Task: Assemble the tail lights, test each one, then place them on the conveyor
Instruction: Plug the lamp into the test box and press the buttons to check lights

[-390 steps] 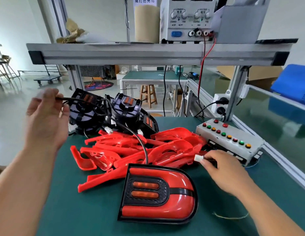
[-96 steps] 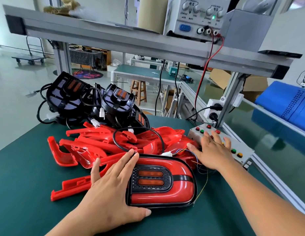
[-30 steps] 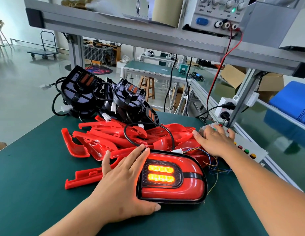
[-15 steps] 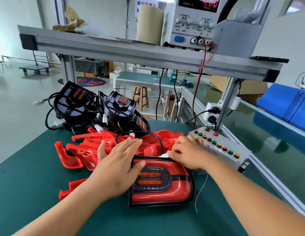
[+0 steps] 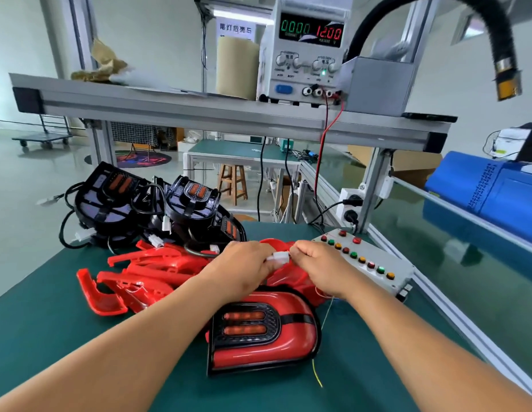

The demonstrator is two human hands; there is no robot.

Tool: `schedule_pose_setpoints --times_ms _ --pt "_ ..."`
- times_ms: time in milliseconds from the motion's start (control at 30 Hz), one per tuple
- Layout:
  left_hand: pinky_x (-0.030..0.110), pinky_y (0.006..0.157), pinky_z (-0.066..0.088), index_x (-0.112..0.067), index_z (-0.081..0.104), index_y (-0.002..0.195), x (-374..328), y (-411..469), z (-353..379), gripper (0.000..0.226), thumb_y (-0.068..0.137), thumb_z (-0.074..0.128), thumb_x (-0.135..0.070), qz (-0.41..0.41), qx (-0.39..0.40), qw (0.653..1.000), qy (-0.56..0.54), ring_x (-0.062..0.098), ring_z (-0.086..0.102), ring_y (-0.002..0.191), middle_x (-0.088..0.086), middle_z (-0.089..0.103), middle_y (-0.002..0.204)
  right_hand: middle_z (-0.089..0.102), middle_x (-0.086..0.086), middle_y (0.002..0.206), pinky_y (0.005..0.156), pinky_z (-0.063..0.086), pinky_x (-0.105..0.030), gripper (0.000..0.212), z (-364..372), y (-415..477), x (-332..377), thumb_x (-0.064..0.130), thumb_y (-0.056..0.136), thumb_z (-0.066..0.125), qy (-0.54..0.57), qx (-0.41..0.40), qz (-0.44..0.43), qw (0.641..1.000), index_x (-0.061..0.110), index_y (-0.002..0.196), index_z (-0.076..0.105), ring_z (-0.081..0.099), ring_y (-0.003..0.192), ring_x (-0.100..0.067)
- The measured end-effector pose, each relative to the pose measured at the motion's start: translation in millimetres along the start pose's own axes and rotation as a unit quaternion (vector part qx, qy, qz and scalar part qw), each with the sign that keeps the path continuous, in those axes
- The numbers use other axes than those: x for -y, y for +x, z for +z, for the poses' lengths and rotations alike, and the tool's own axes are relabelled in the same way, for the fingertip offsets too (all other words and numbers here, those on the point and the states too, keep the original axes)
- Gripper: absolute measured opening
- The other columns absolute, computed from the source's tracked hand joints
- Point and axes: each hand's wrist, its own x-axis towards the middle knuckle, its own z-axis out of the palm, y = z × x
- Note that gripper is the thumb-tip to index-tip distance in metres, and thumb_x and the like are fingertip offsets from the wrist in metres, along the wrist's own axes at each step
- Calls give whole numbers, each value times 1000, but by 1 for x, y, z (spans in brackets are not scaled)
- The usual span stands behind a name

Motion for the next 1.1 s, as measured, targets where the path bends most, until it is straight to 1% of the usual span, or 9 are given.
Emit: schedule_pose_setpoints --times_ms 233,333,400,467,567,700,800,967,1100 --pt "32 70 34 -18 47 78 22 -4 -4 35 100 41 -45 -18 -11 1000 -12 19 50 80 -5 49 77 47 9 64 75 34 -36 41 -2 4 -17 31 103 42 -5 -43 24 999 23 63 43 48 72 -13" --pt "30 66 32 -19 47 75 41 -10 -11 34 99 44 -43 -39 -36 998 -40 18 49 75 -7 48 72 52 6 88 93 28 -40 37 -12 2 -28 37 103 32 -125 -25 79 989 24 72 47 48 103 -19" --pt "29 59 31 -21 47 77 43 -12 -18 31 99 44 -43 -33 -86 994 -57 17 49 71 -10 47 70 48 9 124 107 15 -41 32 -11 0 -28 51 100 30 -228 -1 88 970 34 106 56 34 129 -18" --pt "23 53 30 -23 46 78 41 -11 -28 29 98 42 -44 -33 -160 983 -79 13 47 64 -10 46 68 30 10 150 114 -1 -41 66 -3 -5 -17 70 90 31 -274 -18 22 961 33 144 36 19 141 -15" --pt "26 49 31 -19 50 82 40 -11 -52 34 96 41 -48 -74 -258 951 -154 10 42 56 -6 47 65 38 8 148 114 18 -37 91 12 -16 10 86 72 35 -197 55 -117 972 32 146 35 30 137 -13" --pt "25 49 34 -8 56 99 40 -13 -84 49 92 43 -54 -92 -342 872 -338 9 37 55 -2 44 68 47 7 135 106 37 -37 84 33 -19 25 78 72 59 -148 189 -80 967 30 139 41 42 123 -12" --pt "11 57 35 -14 53 90 36 -14 -106 25 101 45 -35 -63 -379 806 -450 -1 38 54 -7 44 66 44 9 136 103 39 -34 82 36 -12 26 71 72 67 -111 203 -24 973 30 138 41 45 124 -13" --pt "18 66 41 -20 56 80 40 -20 -149 16 94 60 -26 5 -373 560 -739 4 47 59 -8 53 65 47 9 119 91 45 -31 68 37 -2 30 67 71 72 -83 235 -8 968 29 125 54 51 107 -10" --pt "29 74 38 -23 54 72 46 -33 -160 26 96 52 -34 36 -380 474 -794 4 44 54 -11 49 63 58 11 116 87 51 -31 61 36 -4 29 62 66 77 -32 232 20 972 35 113 51 58 101 -7"
